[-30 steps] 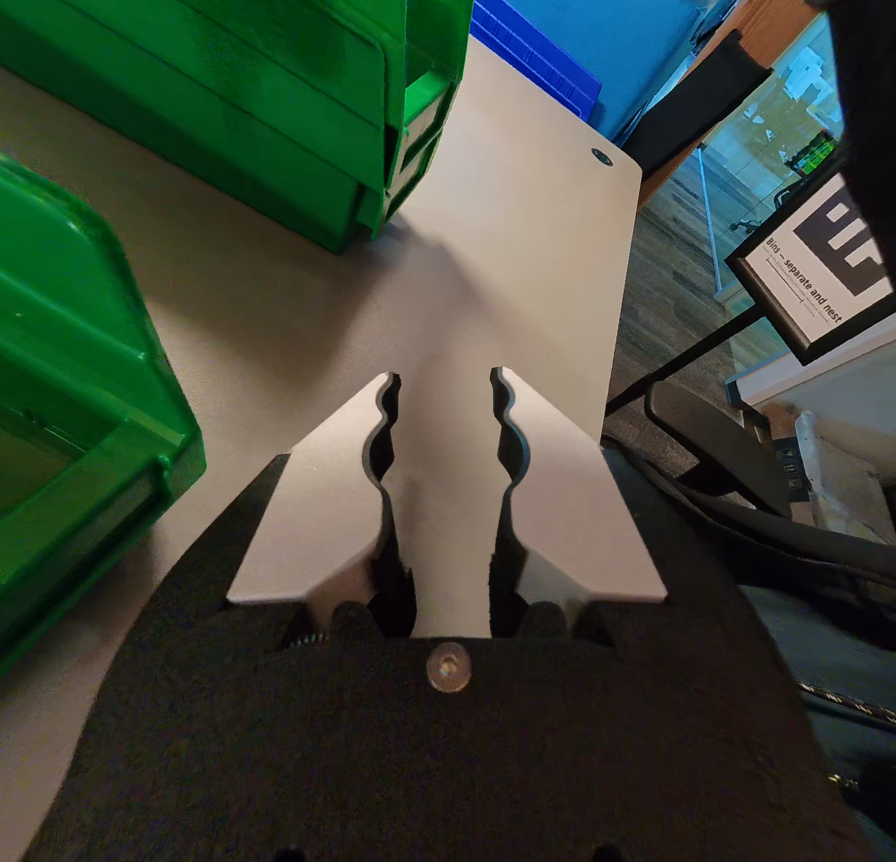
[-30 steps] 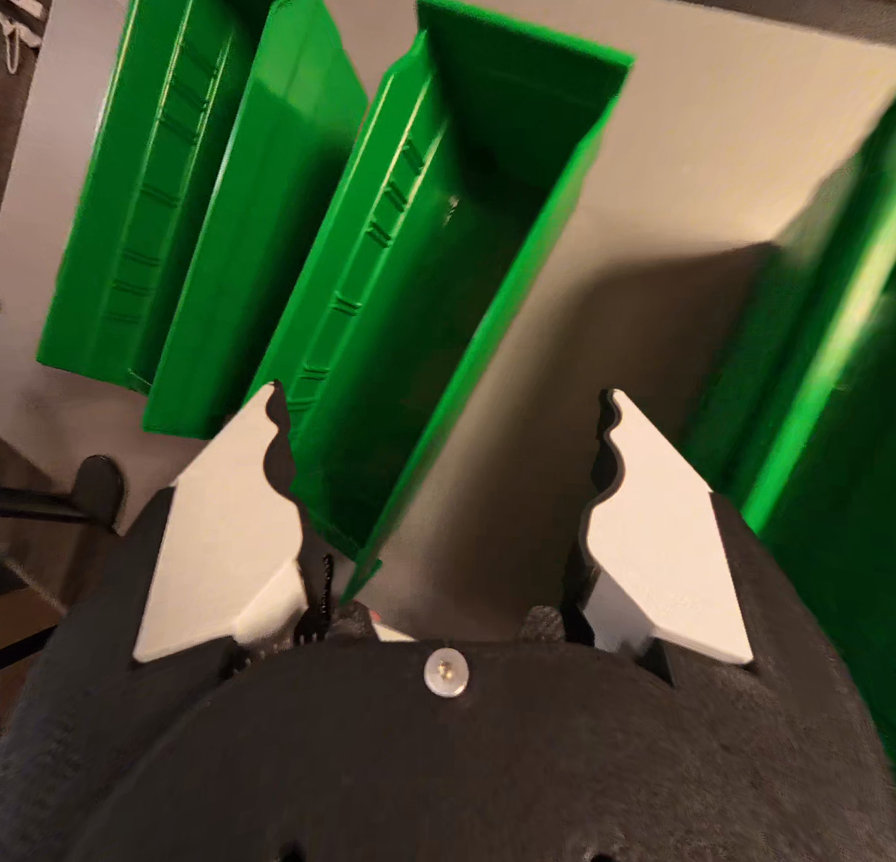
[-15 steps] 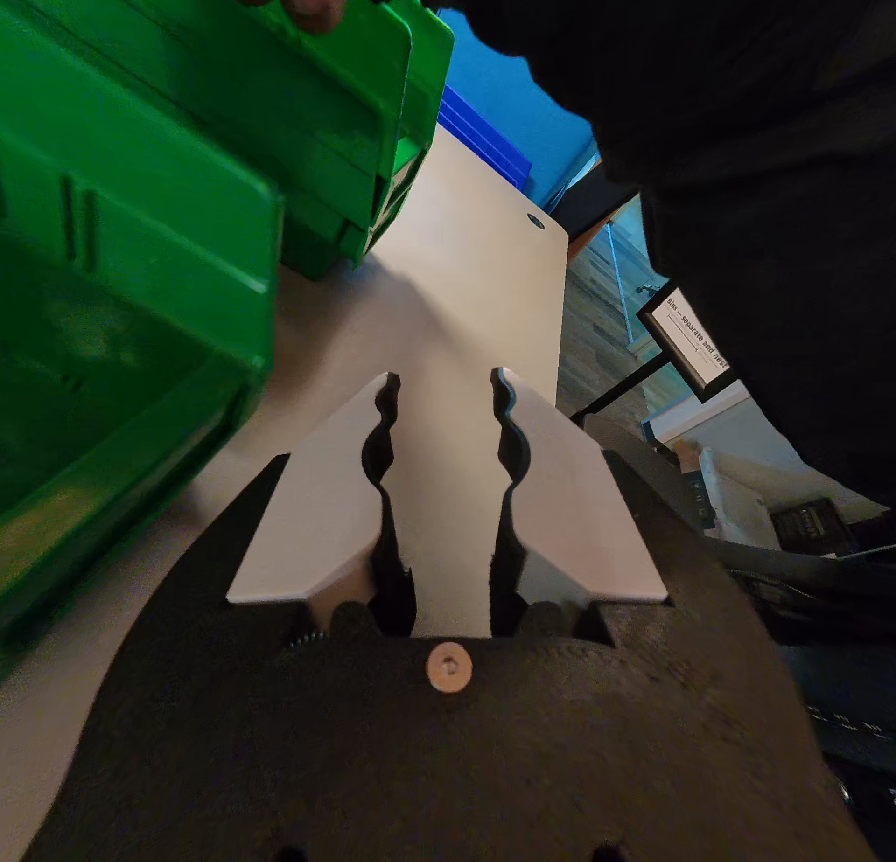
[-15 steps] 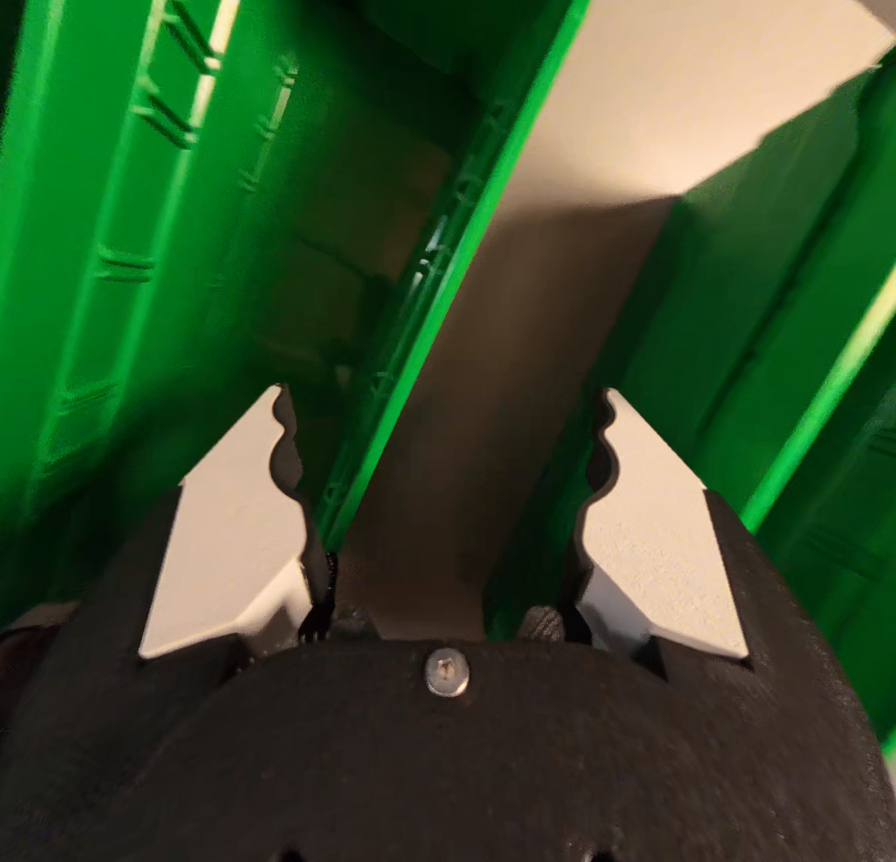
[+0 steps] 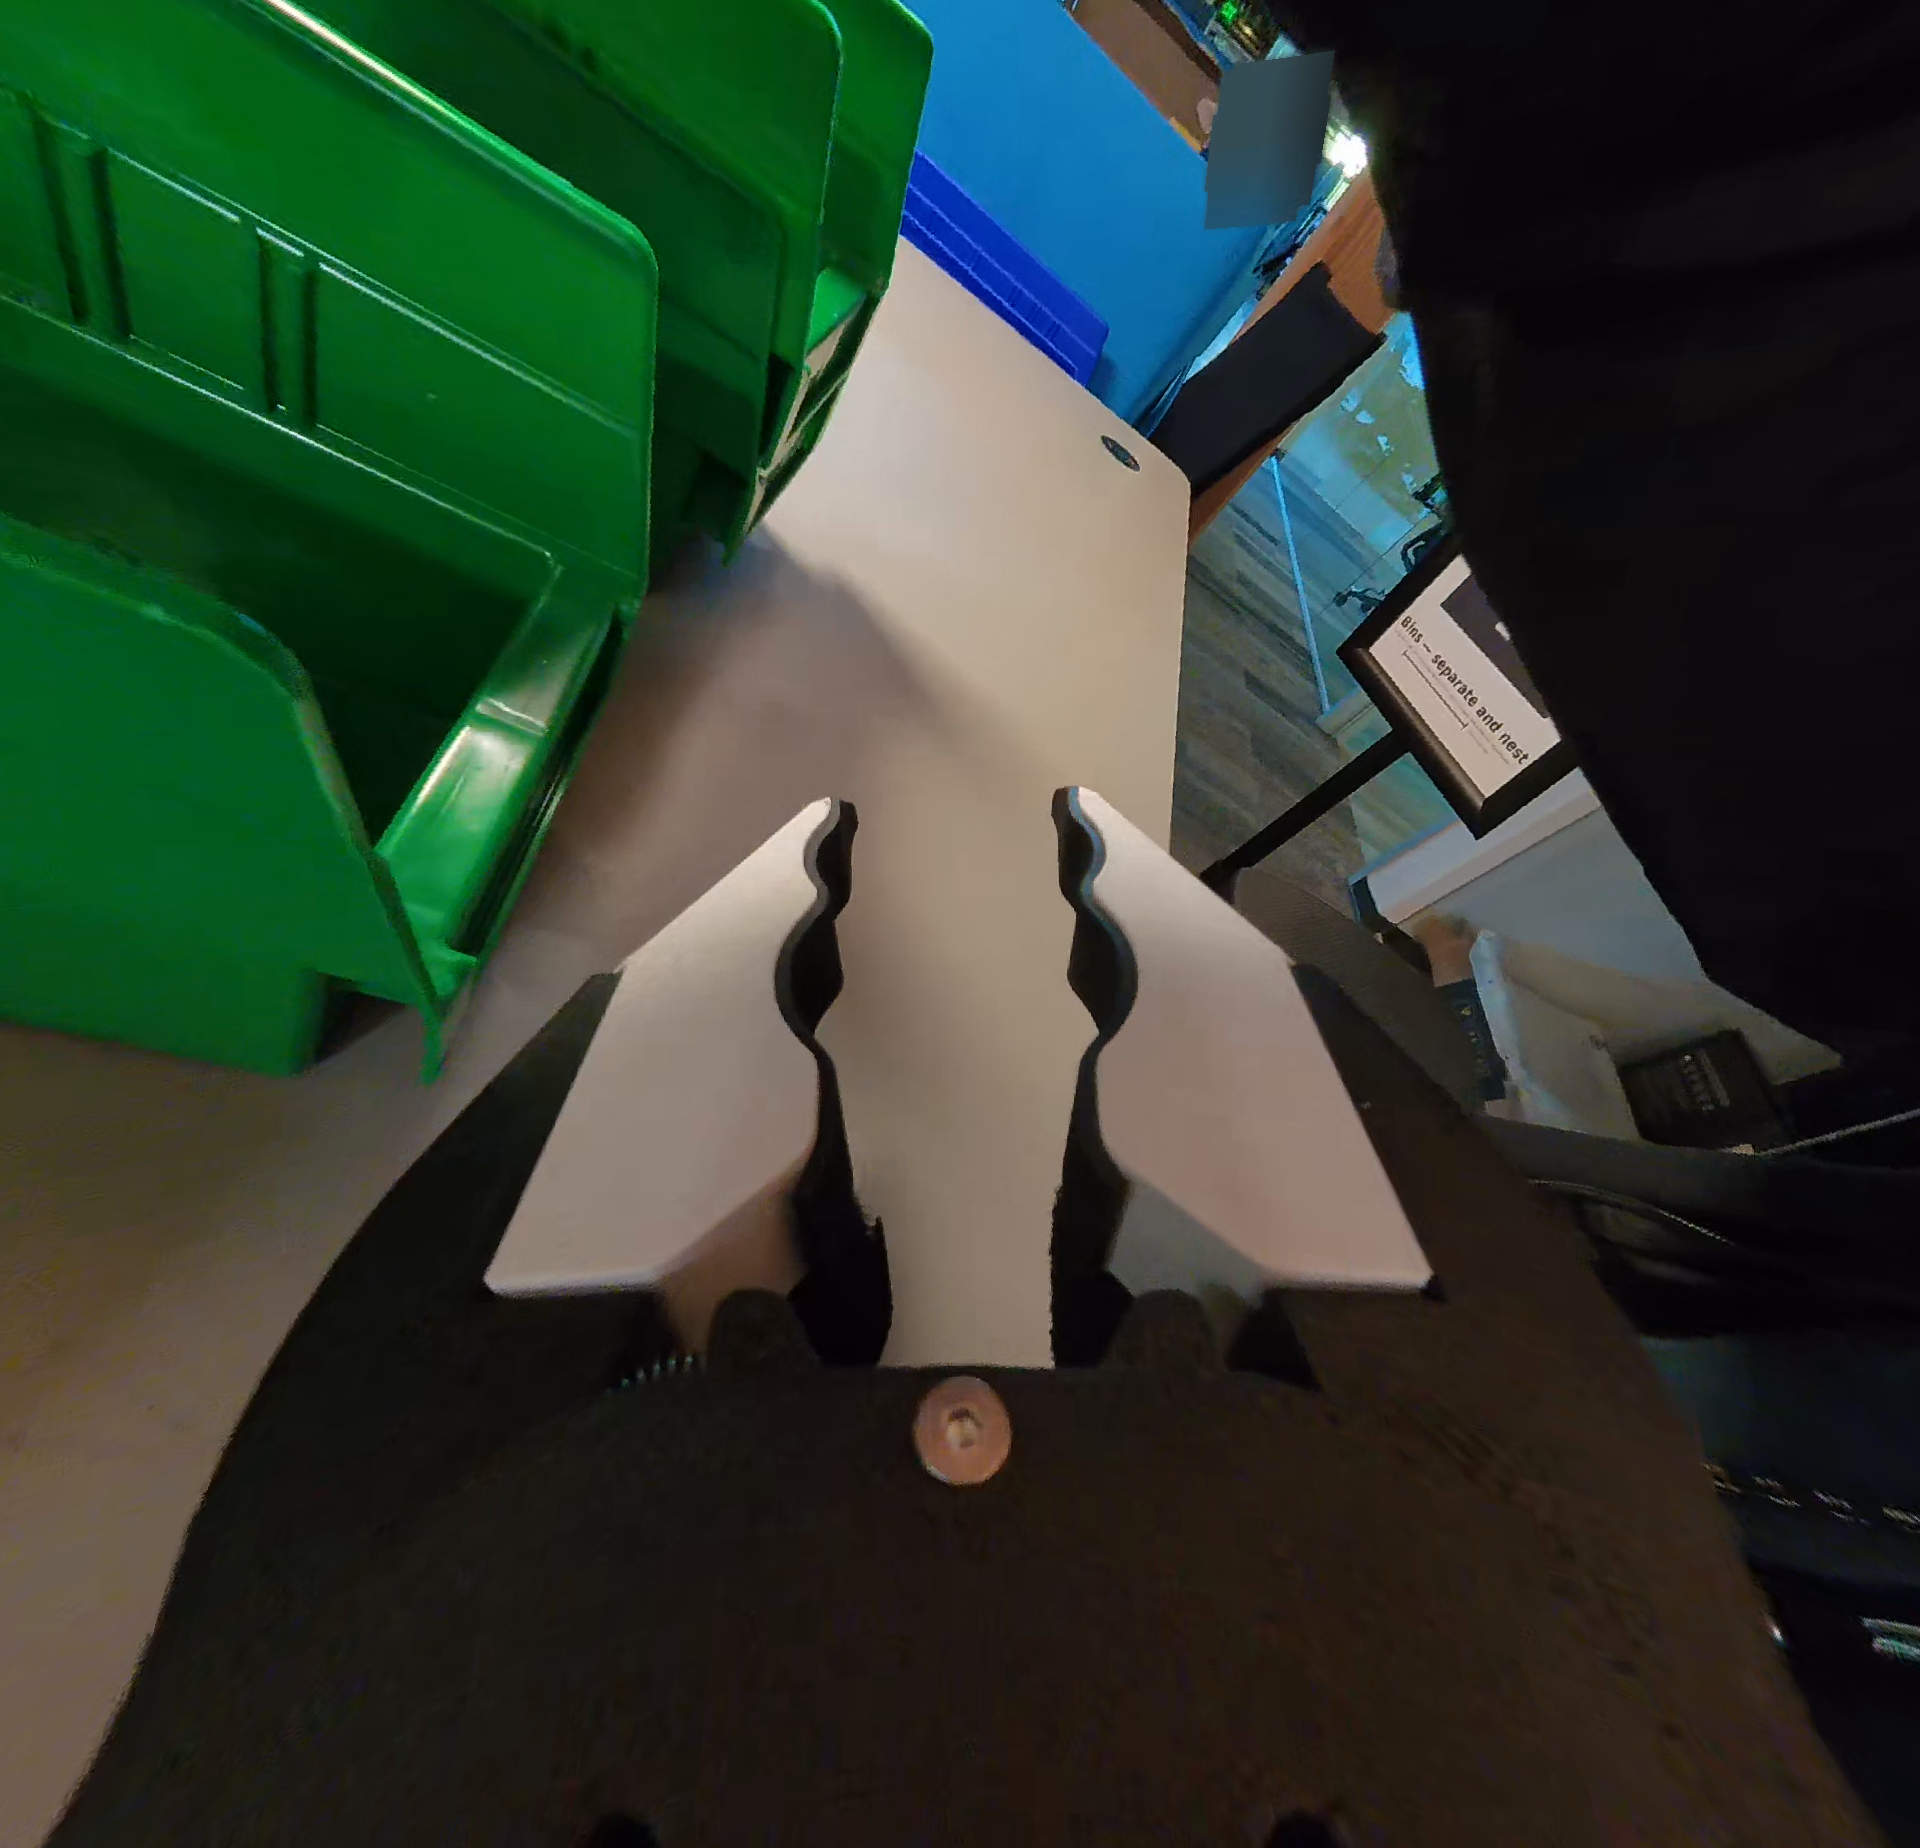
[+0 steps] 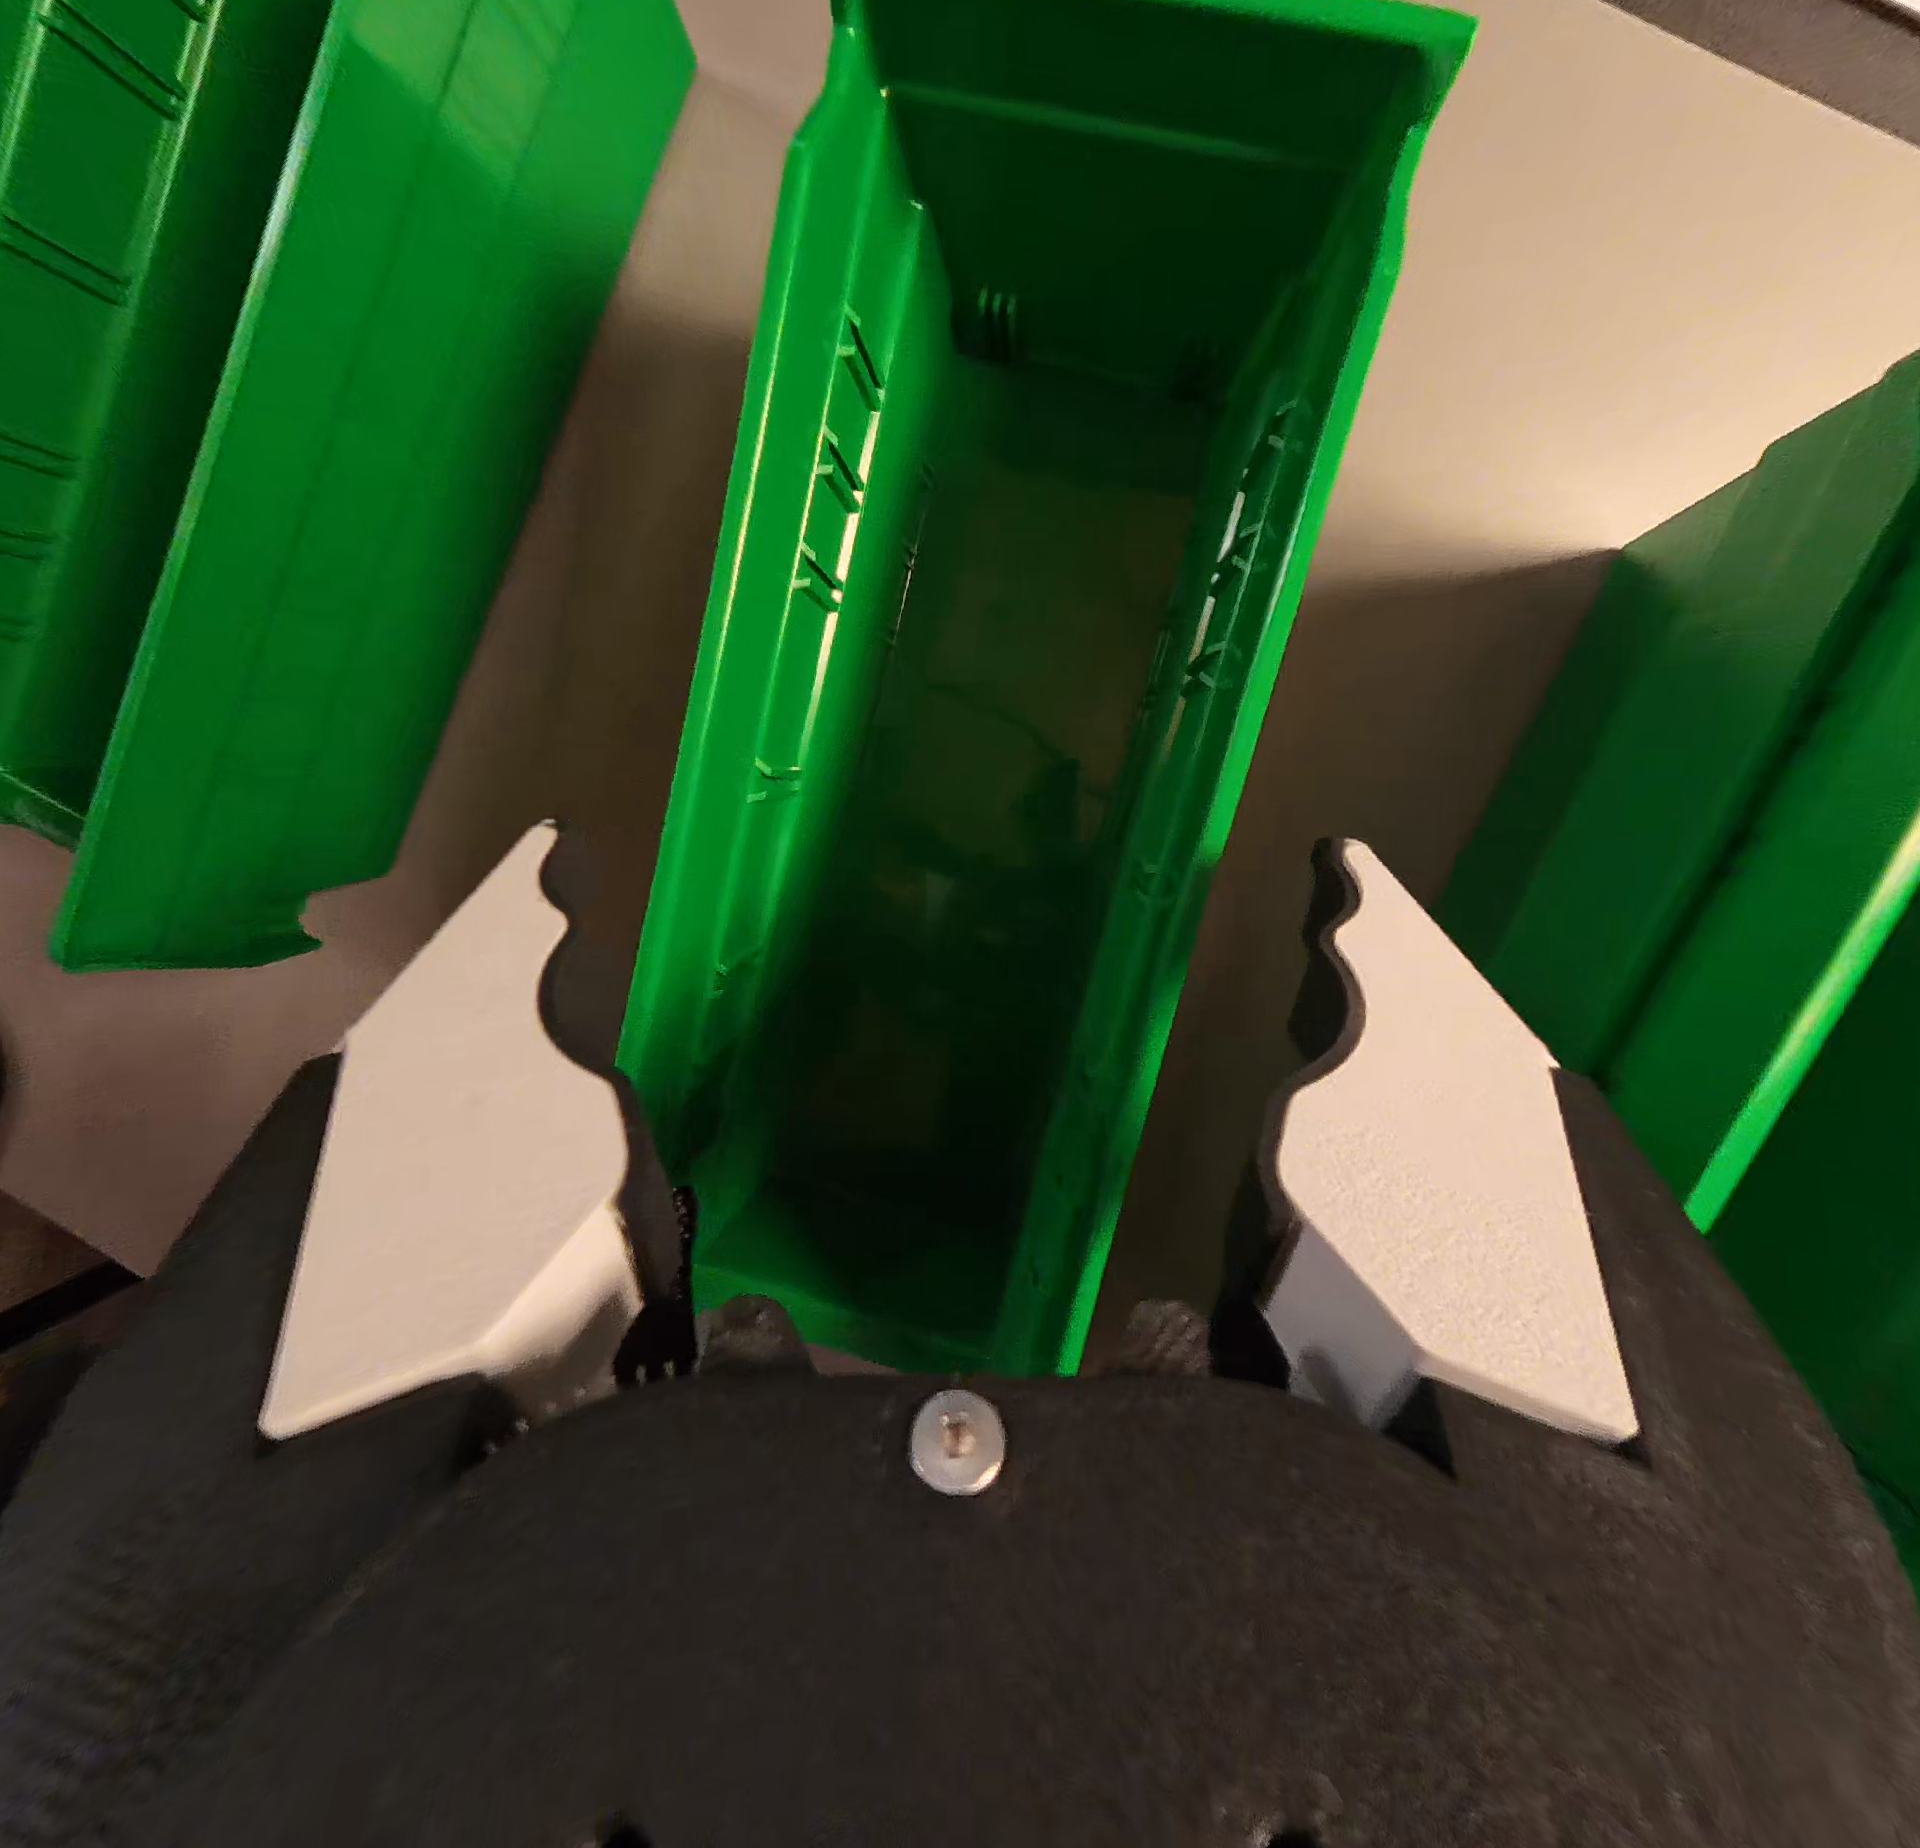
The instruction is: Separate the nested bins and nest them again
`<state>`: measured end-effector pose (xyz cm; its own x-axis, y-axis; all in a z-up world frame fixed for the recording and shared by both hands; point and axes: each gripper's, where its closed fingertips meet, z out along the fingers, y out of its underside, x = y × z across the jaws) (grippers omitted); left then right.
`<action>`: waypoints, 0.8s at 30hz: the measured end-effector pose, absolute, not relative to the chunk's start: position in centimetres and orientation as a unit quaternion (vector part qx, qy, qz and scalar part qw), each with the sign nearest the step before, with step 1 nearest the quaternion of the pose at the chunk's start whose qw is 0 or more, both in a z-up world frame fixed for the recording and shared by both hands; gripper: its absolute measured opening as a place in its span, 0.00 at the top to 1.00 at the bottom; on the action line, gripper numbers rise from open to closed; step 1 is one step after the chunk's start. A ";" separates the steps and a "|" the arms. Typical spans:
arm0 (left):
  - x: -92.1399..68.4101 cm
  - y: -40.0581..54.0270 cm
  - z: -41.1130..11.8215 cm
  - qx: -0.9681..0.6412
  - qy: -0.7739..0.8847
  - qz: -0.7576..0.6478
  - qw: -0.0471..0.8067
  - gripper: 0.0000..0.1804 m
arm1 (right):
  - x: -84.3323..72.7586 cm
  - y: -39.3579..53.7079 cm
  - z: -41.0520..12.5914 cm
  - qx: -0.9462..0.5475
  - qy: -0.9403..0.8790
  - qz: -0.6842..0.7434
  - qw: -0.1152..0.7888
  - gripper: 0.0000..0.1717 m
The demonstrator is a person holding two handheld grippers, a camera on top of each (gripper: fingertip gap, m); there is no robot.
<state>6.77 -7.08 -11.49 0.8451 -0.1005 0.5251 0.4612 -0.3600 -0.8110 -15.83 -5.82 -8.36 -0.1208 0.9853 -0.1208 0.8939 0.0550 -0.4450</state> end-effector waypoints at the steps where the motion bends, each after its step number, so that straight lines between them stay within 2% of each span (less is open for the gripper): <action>1: 6.8 -7.1 -11.5 -0.786 -0.114 -0.251 0.553 0.78 | -15.8 -6.0 -8.7 -0.655 -0.719 0.207 0.105 0.19; 11: 6.7 -7.1 -11.5 -0.785 -0.116 -0.253 0.554 0.79 | -15.5 -7.3 -11.8 -0.652 -0.737 0.154 0.090 0.12; 17: 6.7 -7.1 -11.5 -0.784 -0.118 -0.255 0.554 0.79 | -15.5 -6.9 -12.2 -0.653 -0.741 0.125 0.097 0.14; 20: 6.7 -7.0 -11.5 -0.784 -0.118 -0.255 0.554 0.79 | -15.5 -6.9 -12.0 -0.649 -0.745 0.123 0.098 0.19; 21: 6.7 -7.0 -11.5 -0.784 -0.118 -0.255 0.553 0.79 | -15.7 -6.7 -11.7 -0.648 -0.744 0.126 0.106 0.28; 24: 6.7 -7.0 -11.5 -0.784 -0.118 -0.255 0.553 0.79 | -15.4 -6.9 -11.5 -0.637 -0.753 0.133 0.095 0.33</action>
<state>6.65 -7.03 -11.50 0.8420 -0.0977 0.5305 0.4671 -0.3598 -0.8077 -15.38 -6.92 -11.53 -0.1698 0.9851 -0.0265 0.9348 0.1525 -0.3207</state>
